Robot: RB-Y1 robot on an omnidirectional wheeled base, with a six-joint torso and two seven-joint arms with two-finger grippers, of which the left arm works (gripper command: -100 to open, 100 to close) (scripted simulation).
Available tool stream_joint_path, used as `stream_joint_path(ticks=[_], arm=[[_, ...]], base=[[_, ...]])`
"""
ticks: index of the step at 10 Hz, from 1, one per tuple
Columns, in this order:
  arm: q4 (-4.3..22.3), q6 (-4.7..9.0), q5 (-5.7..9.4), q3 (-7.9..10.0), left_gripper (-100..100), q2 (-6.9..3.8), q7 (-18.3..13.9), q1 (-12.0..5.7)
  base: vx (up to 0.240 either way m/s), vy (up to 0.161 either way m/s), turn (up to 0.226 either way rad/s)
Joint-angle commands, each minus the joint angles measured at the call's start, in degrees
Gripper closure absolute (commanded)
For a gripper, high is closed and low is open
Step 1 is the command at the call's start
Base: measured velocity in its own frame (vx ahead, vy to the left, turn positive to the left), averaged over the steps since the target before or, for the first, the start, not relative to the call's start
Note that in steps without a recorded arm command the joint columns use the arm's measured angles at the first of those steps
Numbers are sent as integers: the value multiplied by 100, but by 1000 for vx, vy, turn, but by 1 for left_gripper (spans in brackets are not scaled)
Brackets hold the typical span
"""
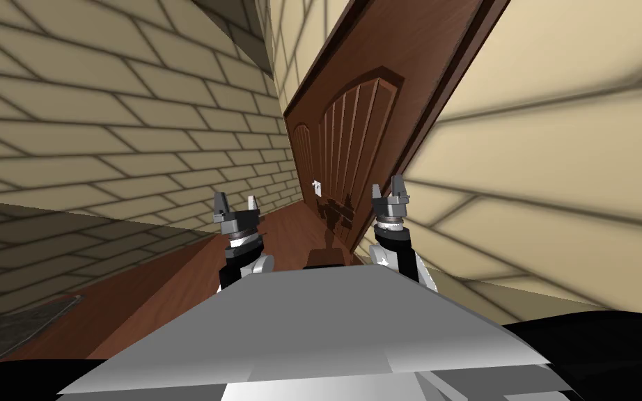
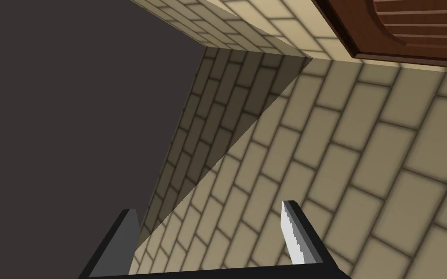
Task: Push the door open
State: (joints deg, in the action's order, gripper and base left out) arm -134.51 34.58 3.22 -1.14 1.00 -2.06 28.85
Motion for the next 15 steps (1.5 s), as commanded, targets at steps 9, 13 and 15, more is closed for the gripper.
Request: stream_joint_path(ticks=[9, 13, 15], arm=[[1144, -95, -79, -189, -100, -301, -109, -655], [1596, -133, -110, -265, -100, -385, -152, -914], [1857, -155, -128, -308, -100, -421, -177, -1064]], base=[[101, 69, -59], [105, 81, -58], [84, 83, -66]])
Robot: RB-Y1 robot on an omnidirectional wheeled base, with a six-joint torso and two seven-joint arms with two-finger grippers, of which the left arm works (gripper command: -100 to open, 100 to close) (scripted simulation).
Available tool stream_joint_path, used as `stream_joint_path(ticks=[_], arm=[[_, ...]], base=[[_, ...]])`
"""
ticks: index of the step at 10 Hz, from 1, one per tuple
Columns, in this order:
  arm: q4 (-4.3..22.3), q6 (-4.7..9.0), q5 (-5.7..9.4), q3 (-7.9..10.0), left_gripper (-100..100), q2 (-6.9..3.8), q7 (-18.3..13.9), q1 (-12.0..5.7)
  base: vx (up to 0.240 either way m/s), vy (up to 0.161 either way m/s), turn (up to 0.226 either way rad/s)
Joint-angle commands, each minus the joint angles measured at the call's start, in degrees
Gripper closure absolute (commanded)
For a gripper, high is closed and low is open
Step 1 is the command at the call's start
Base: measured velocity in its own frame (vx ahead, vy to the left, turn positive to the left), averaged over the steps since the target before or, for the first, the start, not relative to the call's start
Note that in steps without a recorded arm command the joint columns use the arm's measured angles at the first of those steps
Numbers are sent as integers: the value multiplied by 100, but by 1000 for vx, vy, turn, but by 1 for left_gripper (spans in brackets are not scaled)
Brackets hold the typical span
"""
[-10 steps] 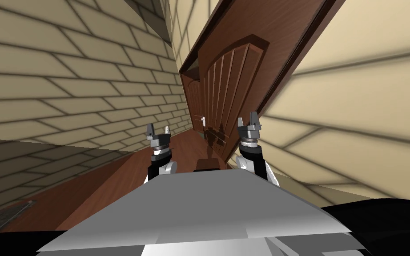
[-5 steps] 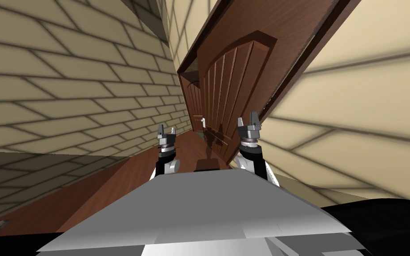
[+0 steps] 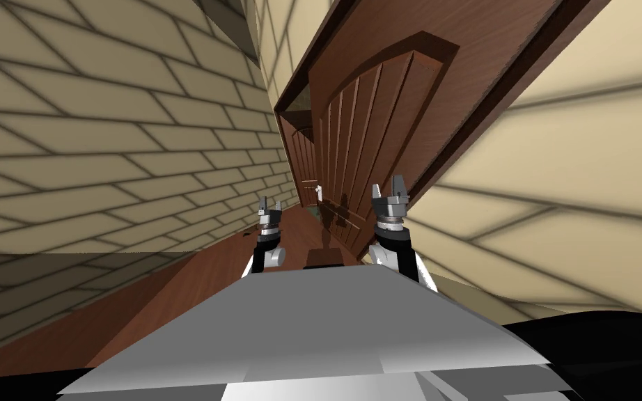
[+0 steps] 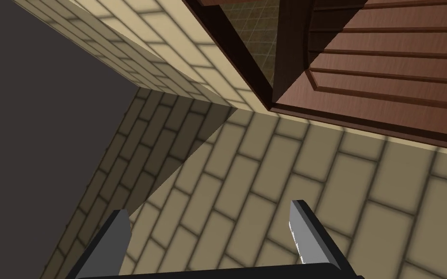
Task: Push the door open
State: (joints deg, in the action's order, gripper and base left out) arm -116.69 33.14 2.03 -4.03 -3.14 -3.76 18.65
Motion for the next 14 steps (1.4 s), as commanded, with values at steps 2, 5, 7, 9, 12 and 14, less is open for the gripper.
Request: stream_joint_path(ticks=[2, 5, 7, 9, 12, 14], arm=[[337, -33, -27, -63, -100, -43, -33, -194], [751, -67, -55, -132, -100, -92, -72, -432], [1041, -91, -75, -181, -100, -119, -100, -599], [1332, -116, -95, -230, -100, -147, -127, -767], [1794, -154, -128, -307, -100, -173, -172, -1034], [2102, -180, -149, -359, -100, -191, -201, -1212]], base=[[80, 89, -64], [97, 92, -69], [101, 105, -72], [84, 100, -72], [73, 106, -73], [71, 108, -78]])
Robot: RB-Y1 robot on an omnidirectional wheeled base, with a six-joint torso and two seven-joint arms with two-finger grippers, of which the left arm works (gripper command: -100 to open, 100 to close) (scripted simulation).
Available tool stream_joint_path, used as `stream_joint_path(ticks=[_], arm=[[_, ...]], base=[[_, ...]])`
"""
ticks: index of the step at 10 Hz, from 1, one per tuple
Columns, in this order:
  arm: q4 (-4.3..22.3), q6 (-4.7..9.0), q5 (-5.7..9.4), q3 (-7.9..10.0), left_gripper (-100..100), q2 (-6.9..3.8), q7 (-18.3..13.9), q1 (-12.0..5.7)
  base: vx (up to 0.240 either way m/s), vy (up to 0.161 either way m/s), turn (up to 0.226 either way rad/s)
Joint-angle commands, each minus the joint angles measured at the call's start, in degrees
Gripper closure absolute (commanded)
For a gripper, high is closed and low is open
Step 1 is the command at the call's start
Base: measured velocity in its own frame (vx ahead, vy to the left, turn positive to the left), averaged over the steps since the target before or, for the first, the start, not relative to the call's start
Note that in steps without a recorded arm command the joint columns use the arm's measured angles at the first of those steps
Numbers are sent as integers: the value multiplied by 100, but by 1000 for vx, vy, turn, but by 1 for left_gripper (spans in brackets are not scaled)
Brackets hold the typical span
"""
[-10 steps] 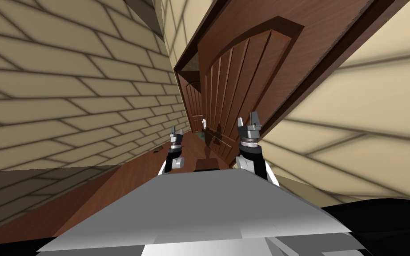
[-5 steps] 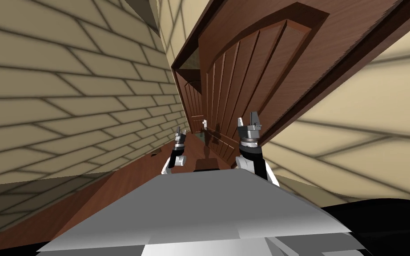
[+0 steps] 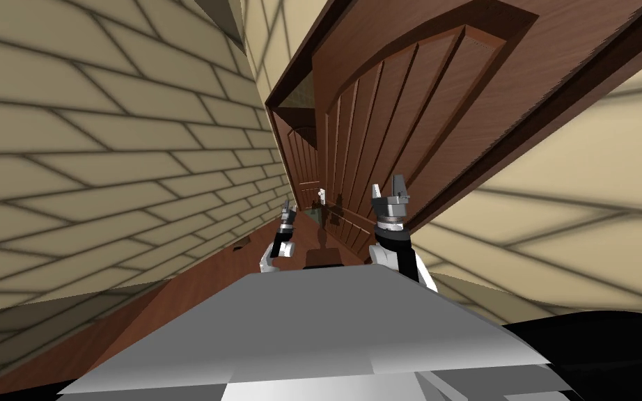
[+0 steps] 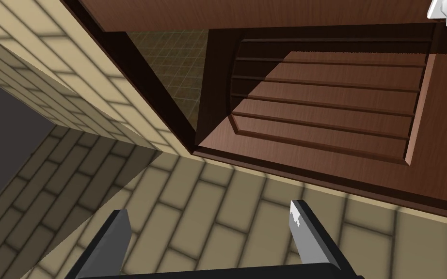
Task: Push the door open
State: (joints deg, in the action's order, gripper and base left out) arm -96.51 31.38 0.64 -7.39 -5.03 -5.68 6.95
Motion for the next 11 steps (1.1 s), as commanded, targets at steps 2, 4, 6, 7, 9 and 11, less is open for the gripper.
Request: stream_joint_path(ticks=[2, 4, 6, 7, 9, 11], arm=[[386, -30, -32, -77, -100, -10, -39, -225], [716, -56, -55, -131, -100, -16, -69, -409], [1033, -82, -77, -185, -100, -20, -99, -592], [1033, -82, -77, -185, -100, -20, -99, -592], [1350, -108, -99, -239, -100, -14, -130, -777], [1508, -122, -110, -266, -100, -11, -145, -869]], base=[[86, 101, -77], [91, 116, -78], [72, 112, -74], [44, 65, -40], [46, 68, -70], [63, 82, -47]])
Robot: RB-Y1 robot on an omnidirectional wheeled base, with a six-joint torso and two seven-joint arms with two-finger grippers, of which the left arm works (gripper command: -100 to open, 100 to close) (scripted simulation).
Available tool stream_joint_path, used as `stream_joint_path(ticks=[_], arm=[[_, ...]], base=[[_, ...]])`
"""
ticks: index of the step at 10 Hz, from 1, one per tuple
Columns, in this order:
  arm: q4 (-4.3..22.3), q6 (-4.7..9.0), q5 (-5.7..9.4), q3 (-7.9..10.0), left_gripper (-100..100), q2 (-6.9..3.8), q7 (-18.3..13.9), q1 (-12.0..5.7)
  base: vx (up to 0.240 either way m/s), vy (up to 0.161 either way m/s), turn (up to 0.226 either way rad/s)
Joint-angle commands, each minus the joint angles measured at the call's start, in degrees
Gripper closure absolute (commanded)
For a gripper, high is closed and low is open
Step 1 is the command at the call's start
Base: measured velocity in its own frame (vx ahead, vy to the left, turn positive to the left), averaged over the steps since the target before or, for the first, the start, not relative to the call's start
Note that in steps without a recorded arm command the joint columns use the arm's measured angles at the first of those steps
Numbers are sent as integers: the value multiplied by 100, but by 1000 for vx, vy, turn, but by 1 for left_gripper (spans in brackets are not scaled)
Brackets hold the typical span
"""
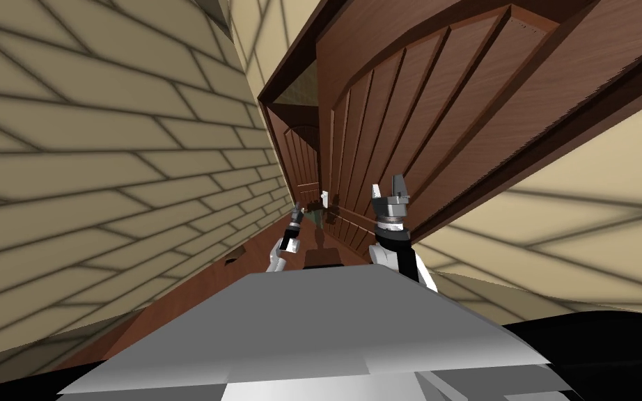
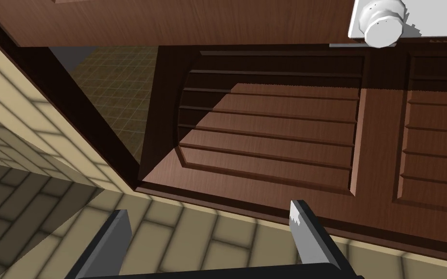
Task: Push the door open
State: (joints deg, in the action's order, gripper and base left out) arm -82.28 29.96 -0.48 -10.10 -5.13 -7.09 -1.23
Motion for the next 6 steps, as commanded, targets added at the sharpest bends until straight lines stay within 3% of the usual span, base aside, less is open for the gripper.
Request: stream_joint_path(ticks=[1, 6], arm=[[244, 7, -9, -23, -100, 2, -19, -143], [1017, -57, -64, -156, -100, 39, -93, -596]], base=[[44, 71, -52], [71, 109, -82]])
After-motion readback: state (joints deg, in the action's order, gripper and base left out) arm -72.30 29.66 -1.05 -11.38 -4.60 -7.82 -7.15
